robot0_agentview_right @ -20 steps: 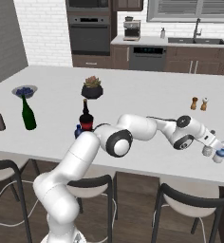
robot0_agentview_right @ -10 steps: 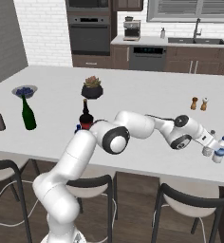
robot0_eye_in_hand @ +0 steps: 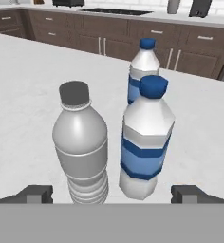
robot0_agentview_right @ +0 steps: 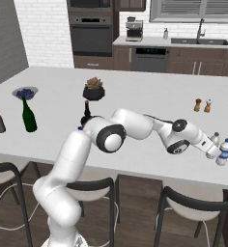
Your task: Move the plastic bottles in the middle to the plastics group, and the glass bottles in the middle to the glass group.
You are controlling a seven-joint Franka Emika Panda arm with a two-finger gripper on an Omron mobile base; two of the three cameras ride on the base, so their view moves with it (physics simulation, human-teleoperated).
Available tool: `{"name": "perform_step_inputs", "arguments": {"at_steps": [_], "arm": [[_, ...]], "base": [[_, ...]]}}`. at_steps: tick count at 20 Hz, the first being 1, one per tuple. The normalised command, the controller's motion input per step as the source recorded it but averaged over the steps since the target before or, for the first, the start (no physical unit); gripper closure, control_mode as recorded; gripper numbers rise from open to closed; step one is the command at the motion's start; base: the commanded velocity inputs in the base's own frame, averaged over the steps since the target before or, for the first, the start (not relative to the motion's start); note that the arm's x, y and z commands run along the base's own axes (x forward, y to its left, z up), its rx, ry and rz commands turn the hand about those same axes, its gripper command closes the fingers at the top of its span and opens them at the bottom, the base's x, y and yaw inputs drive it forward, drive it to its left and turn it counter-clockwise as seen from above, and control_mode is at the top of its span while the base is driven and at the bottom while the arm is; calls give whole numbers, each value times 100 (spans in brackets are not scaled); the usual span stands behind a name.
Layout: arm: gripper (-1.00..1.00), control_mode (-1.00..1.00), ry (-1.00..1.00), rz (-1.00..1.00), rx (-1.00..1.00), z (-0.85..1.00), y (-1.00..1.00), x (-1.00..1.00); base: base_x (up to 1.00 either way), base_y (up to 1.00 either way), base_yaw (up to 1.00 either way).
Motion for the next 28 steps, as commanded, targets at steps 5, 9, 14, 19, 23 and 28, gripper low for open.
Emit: {"name": "perform_step_inputs", "arguments": {"at_steps": [5, 9, 14, 19, 23, 28], "arm": [[-100, -100, 0, 4, 0, 40, 13, -49], [-100, -100, 0, 6, 0, 60, 37, -31], [-100, -100, 4, 4, 0, 63, 50, -23], [-100, -100, 6, 7, 0, 46, 76, -36], [-100, -100, 7, 11, 6, 66, 75, -23], [-100, -100, 10, 14, 11, 72, 76, 0]], "base": [[0, 0, 0], [0, 0, 0], [0, 0, 0], [0, 0, 0], [0, 0, 0], [0, 0, 0]]}}
